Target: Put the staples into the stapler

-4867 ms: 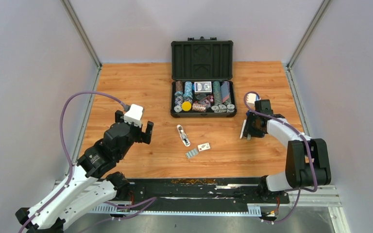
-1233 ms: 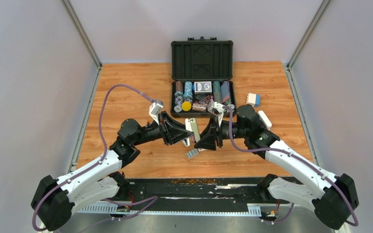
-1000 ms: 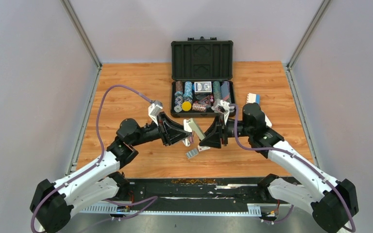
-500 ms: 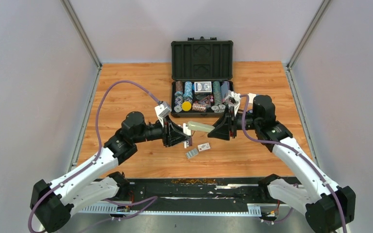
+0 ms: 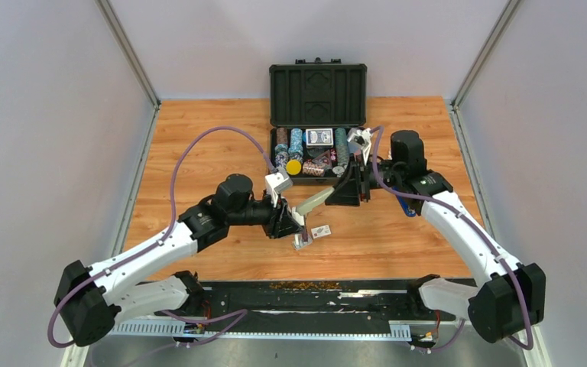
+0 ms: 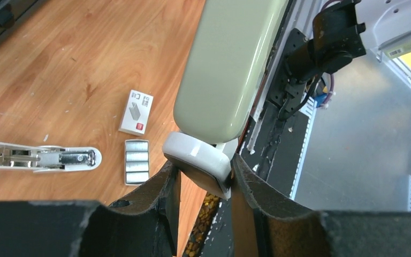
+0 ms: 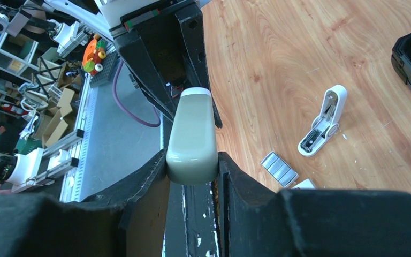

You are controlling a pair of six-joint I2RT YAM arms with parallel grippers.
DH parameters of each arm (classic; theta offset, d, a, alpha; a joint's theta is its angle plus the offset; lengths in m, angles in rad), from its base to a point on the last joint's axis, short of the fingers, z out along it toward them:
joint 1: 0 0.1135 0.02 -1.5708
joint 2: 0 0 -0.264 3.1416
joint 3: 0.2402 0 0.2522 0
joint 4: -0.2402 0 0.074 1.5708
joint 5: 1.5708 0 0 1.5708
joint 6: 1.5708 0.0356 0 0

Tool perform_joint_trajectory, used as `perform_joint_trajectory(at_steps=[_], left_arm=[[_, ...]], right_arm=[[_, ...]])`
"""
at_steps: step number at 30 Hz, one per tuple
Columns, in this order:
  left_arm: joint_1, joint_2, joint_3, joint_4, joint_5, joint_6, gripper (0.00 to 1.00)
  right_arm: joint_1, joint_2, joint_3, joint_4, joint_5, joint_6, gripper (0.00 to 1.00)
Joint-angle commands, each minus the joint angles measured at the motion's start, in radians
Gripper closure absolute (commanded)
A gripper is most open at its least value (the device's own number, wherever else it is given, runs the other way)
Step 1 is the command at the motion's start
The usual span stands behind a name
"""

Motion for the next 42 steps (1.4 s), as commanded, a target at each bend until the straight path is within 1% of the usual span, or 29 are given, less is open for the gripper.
perform_joint_trajectory(at_steps=[1, 4, 10, 13, 15, 18, 22, 24, 26, 30, 32, 35, 39, 41, 42], left_arm=[[-0.081, 0.028, 0.048, -0.093, 0.139, 0.148, 1.0], [-0.109, 0.054, 0.067, -0.134, 0.119, 0.174, 1.0], [-0.134, 0.072, 0.083, -0.182, 0.079, 0.198, 1.0], [-0.134, 0.065, 0.08, -0.175, 0.055, 0.186, 1.0], [-0.134, 0.043, 0.062, -0.128, 0.013, 0.142, 1.0], [-0.128, 0.014, 0.029, -0.036, 0.007, 0.054, 1.0], [-0.087, -0.005, -0.037, 0.147, 0.031, -0.09, 1.0], [-0.06, -0.017, -0.081, 0.252, 0.044, -0.175, 1.0], [-0.045, -0.028, -0.117, 0.334, 0.038, -0.239, 1.0], [-0.042, -0.043, -0.136, 0.374, 0.018, -0.273, 1.0], [-0.042, -0.047, -0.136, 0.38, 0.013, -0.279, 1.0], [-0.039, -0.053, -0.149, 0.408, -0.011, -0.309, 1.0], [-0.024, -0.059, -0.181, 0.48, -0.037, -0.371, 1.0], [-0.016, -0.059, -0.201, 0.525, -0.051, -0.406, 1.0], [-0.014, -0.058, -0.208, 0.538, -0.054, -0.418, 1.0]], right_arm=[[-0.02, 0.032, 0.071, 0.14, 0.042, 0.079, 1.0], [-0.003, 0.047, 0.062, 0.19, 0.04, 0.113, 1.0], [0.027, 0.082, 0.073, 0.222, 0.055, 0.136, 1.0], [0.032, 0.096, 0.078, 0.232, 0.068, 0.147, 1.0], [0.032, 0.09, 0.066, 0.237, 0.09, 0.151, 1.0], [0.033, 0.072, 0.05, 0.239, 0.122, 0.159, 0.98], [0.031, 0.044, 0.03, 0.229, 0.166, 0.163, 0.91], [0.033, 0.033, 0.021, 0.221, 0.195, 0.169, 0.87], [0.032, 0.022, 0.011, 0.216, 0.218, 0.176, 0.85], [0.031, -0.002, -0.008, 0.215, 0.257, 0.192, 0.84], [0.032, -0.011, -0.014, 0.215, 0.273, 0.201, 0.8], [0.032, -0.027, -0.021, 0.215, 0.291, 0.224, 0.62], [0.032, -0.079, -0.055, 0.233, 0.327, 0.265, 0.46], [0.034, -0.116, -0.085, 0.246, 0.349, 0.289, 0.4], [0.035, -0.131, -0.098, 0.248, 0.363, 0.296, 0.39]])
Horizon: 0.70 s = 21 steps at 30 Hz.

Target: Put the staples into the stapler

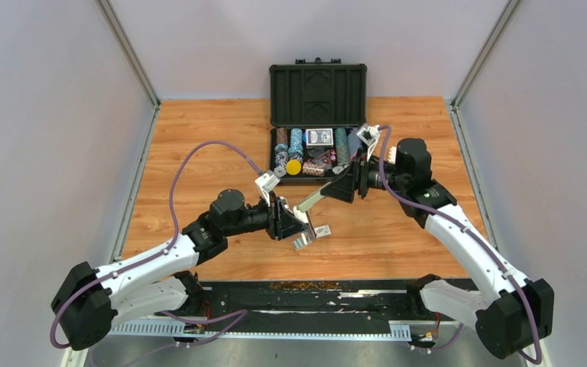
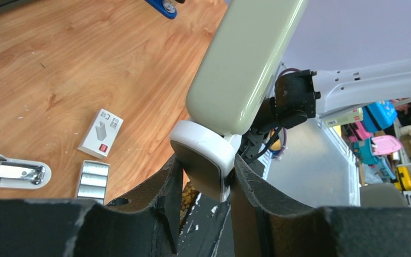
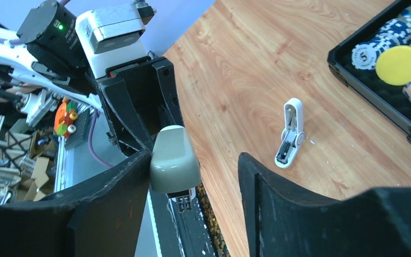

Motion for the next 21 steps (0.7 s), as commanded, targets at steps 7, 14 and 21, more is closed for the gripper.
perform_joint_trajectory(at_steps=[7, 14, 21], left_arm=[[0.011, -0.011, -0.044, 0.256, 0.018, -0.124, 1.0], [0.014, -0.015, -0.053, 0.28, 0.002, -0.155, 1.0], [0.023, -0.004, -0.082, 0.371, -0.016, -0.215, 1.0]], right_arm=[[0.024, -0.155, -0.143, 0.148, 0.206, 0.134, 0.32], [0.034, -0.191, -0.189, 0.197, 0.226, 0.178, 0.32], [0.151, -0.174, -0.233, 0.273, 0.285, 0.211, 0.3]])
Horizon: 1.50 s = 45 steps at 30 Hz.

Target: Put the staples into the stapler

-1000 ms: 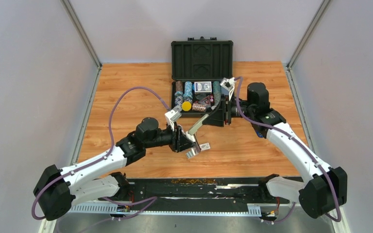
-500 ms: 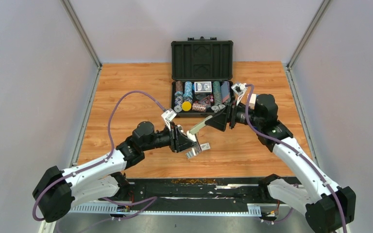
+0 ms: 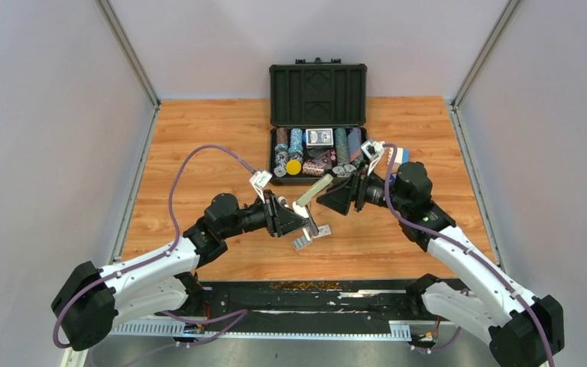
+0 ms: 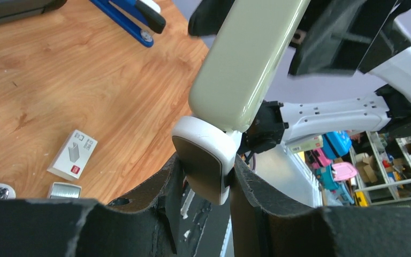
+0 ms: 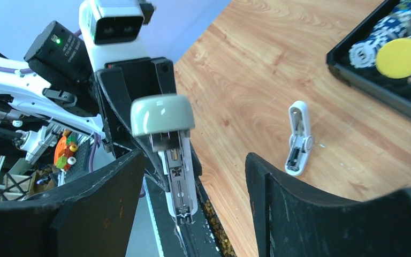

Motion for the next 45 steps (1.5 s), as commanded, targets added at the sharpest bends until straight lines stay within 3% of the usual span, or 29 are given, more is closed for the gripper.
perform_joint_trajectory(at_steps=[1, 13, 24, 26, 29, 33, 37, 45], left_arm=[[0.006, -0.001, -0.006, 0.164, -0.013, -0.056, 1.0], [0.007, -0.006, -0.019, 0.198, -0.018, -0.082, 1.0], [0.007, -0.031, -0.027, 0.175, -0.029, -0.066, 1.0], [0.008, -0.042, -0.026, 0.144, -0.039, -0.05, 0.9], [0.008, -0.07, -0.023, 0.078, -0.07, -0.012, 0.65], [0.009, -0.128, -0.007, -0.065, -0.136, 0.06, 0.28], [0.011, -0.214, 0.037, -0.276, -0.236, 0.156, 0.03], [0.011, -0.324, 0.266, -0.825, -0.526, 0.384, 0.0]], right_arm=[[0.078, 0.007, -0.035, 0.102, 0.066, 0.05, 0.3], [0.213, 0.109, -0.028, 0.235, 0.129, 0.078, 0.35], [0.218, 0.101, -0.03, 0.226, 0.137, 0.055, 0.84], [0.218, 0.094, -0.019, 0.188, 0.144, 0.032, 0.91], [0.218, 0.083, 0.006, 0.114, 0.167, -0.018, 0.98], [0.209, 0.077, 0.051, -0.008, 0.216, -0.106, 0.99], [0.189, 0.075, 0.092, -0.142, 0.308, -0.197, 0.99], [0.18, 0.132, 0.131, -0.292, 0.599, -0.386, 0.98]])
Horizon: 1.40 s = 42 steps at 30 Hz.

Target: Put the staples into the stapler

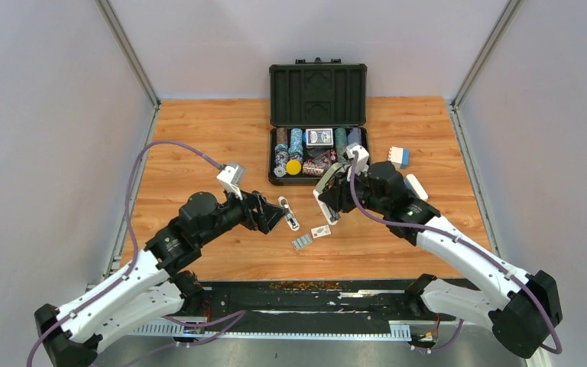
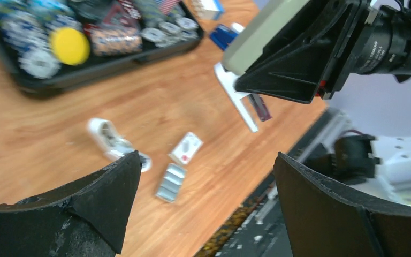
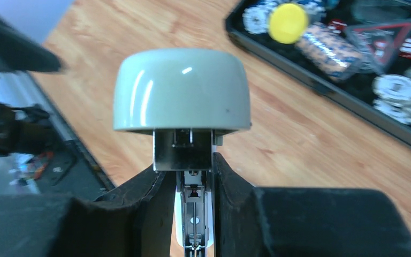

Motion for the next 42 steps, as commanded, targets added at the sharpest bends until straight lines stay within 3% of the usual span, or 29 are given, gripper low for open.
perform_joint_trajectory(at_steps=[1, 10, 14, 24, 42], left_arm=[[0.004, -0.044, 0.177, -0.366, -0.233, 0.204, 0.0], [0.004, -0.081, 0.382, -0.625, -0.442, 0.446, 0.0], [0.004, -0.115, 0.331, -0.587, -0.511, 0.512, 0.0], [0.004, -0.133, 0.201, -0.481, -0.506, 0.514, 0.0], [0.014, -0.148, 0.178, -0.481, -0.55, 0.528, 0.0]], right_arm=[[-0.005, 0.042, 0.064, -0.069, 0.212, -0.153, 0.98], [-0.006, 0.248, 0.11, -0.041, 0.364, -0.335, 0.98], [-0.013, 0.337, 0.109, 0.029, 0.347, -0.36, 0.97], [-0.033, 0.54, 0.137, 0.127, 0.243, -0.386, 0.95], [-0.033, 0.59, 0.123, 0.107, 0.237, -0.38, 0.66]])
